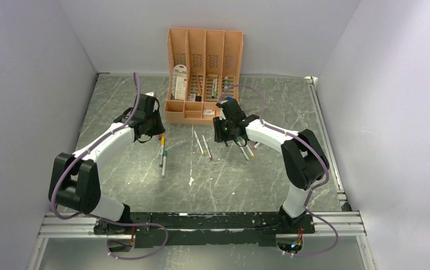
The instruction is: Open the pen caps
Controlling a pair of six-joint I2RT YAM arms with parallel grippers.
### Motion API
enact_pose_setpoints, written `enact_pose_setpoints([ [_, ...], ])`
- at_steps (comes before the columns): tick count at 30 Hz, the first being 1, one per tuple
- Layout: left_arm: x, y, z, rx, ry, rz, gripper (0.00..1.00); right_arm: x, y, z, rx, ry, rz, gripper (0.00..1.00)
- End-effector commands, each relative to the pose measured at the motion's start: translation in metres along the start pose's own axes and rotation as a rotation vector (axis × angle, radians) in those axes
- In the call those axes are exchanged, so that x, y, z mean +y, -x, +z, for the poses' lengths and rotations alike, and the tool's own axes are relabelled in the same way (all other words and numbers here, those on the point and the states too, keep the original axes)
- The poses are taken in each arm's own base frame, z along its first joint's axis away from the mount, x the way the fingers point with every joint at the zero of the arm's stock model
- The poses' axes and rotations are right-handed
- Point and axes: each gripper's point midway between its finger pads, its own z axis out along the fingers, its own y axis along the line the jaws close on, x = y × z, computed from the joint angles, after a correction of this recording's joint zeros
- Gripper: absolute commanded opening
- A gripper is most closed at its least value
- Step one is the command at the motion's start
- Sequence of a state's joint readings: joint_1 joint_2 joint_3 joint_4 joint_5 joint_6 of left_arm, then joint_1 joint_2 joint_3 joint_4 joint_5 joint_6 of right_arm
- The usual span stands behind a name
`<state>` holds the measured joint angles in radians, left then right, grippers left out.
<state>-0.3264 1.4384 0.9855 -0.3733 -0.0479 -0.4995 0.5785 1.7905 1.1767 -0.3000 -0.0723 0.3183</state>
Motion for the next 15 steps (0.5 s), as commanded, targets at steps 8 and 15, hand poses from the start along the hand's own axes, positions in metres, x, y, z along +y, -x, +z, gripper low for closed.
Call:
enact_pose_setpoints([
  [8, 0.04, 0.011, 0.033, 0.061, 0.184, 0.031, 0.16, 0.01, -0.005, -0.015, -0.029, 0.064, 0.016, 0.39],
  [15, 0.056, -0.001, 0.052, 0.118, 0.236, 0.003, 0.19, 0.012, -0.007, -0.023, -0.04, 0.076, 0.015, 0.4],
])
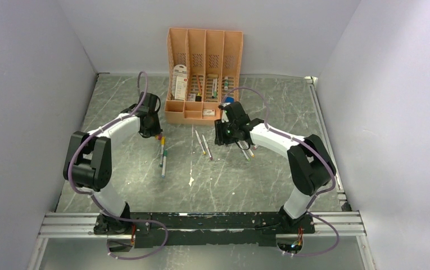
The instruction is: Open the pen caps
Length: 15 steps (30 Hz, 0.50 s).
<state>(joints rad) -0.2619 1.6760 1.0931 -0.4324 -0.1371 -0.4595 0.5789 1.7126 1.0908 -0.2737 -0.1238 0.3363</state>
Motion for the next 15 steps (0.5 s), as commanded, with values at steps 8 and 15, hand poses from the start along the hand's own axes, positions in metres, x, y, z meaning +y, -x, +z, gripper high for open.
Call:
enact_pose_setpoints([
  [8, 0.013, 0.005, 0.022, 0.041, 0.095, 0.007, 0.23, 0.006, 0.003, -0.014, -0.042, 0.036, -0.002, 0.42],
  [15, 0.016, 0.0, 0.029, 0.06, 0.118, 0.007, 0.28, 0.007, -0.001, -0.017, -0.043, 0.042, -0.005, 0.43],
])
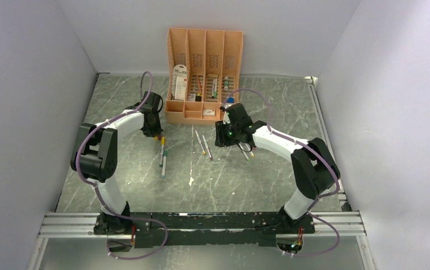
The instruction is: Open the pen caps
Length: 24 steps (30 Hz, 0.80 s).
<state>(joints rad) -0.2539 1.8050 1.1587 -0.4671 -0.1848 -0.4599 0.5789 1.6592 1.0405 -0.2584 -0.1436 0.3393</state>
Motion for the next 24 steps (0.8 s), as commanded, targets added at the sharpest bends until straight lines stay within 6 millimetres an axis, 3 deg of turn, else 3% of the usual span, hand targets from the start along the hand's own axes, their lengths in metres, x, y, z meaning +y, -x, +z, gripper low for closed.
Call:
enact_pose_setpoints([
  [1, 0.004, 0.007, 0.001, -0.005, 0.032, -0.002, 0.28, 0.003, 0.005, -0.007, -0.033, 0.018, -0.005, 0.43],
  [7, 0.004, 0.005, 0.002, 0.005, 0.028, -0.004, 0.37, 0.005, 0.006, -0.009, -0.037, 0.025, -0.008, 0.44],
  [14, 0.003, 0.007, -0.003, 0.005, 0.021, -0.006, 0.39, 0.005, 0.006, -0.01, -0.042, 0.023, -0.004, 0.44],
  [24, -0.009, 0.018, -0.056, -0.026, -0.082, 0.006, 0.42, 0.007, 0.012, -0.022, -0.069, 0.025, -0.01, 0.49],
])
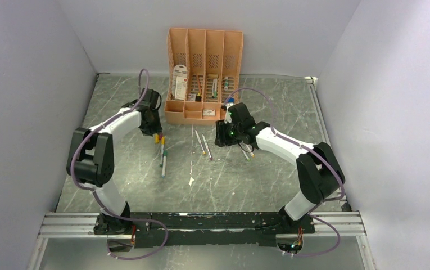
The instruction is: Open the pen caps
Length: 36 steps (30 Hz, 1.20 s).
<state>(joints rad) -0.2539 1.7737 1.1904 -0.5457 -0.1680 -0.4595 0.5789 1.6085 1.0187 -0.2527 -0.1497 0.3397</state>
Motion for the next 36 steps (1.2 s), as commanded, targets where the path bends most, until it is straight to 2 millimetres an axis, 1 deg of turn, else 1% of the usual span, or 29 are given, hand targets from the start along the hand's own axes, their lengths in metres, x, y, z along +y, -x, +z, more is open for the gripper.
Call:
enact_pose_setpoints([
  [1, -0.009, 0.015, -0.046, -0.048, -0.079, 0.007, 0.43, 0.004, 0.009, -0.013, -0.043, 0.012, -0.007, 0.49],
  [2, -0.008, 0.013, -0.052, -0.051, -0.086, 0.009, 0.44, 0.004, 0.01, -0.014, -0.047, 0.011, -0.005, 0.5],
  [3, -0.01, 0.012, -0.058, -0.054, -0.102, 0.012, 0.45, 0.001, 0.0, -0.013, -0.028, 0.006, -0.002, 0.5],
  [6, -0.017, 0.003, -0.071, -0.054, -0.139, 0.026, 0.48, 0.001, -0.003, -0.015, -0.029, 0.009, 0.004, 0.5],
  [8, -0.023, -0.003, -0.076, -0.054, -0.149, 0.046, 0.49, 0.002, -0.004, -0.016, -0.028, 0.011, 0.004, 0.5],
  [10, -0.027, -0.01, -0.074, -0.05, -0.138, 0.061, 0.49, 0.002, -0.005, -0.016, -0.027, 0.014, 0.006, 0.5],
  [14, -0.028, -0.022, -0.057, -0.018, -0.105, 0.075, 0.47, 0.003, -0.006, -0.015, -0.024, 0.021, 0.011, 0.5],
  [18, -0.03, -0.026, -0.044, -0.01, -0.073, 0.09, 0.45, 0.003, -0.008, -0.016, -0.021, 0.022, 0.009, 0.5],
  [23, -0.027, -0.028, -0.028, 0.01, -0.029, 0.106, 0.44, 0.003, -0.011, -0.015, -0.016, 0.024, 0.014, 0.5],
  [31, -0.029, -0.036, -0.012, 0.037, -0.017, 0.118, 0.4, 0.003, -0.013, -0.013, -0.011, 0.028, 0.014, 0.5],
  [36, -0.029, -0.043, 0.0, 0.057, 0.003, 0.125, 0.39, 0.004, -0.014, -0.012, -0.011, 0.035, 0.013, 0.5],
])
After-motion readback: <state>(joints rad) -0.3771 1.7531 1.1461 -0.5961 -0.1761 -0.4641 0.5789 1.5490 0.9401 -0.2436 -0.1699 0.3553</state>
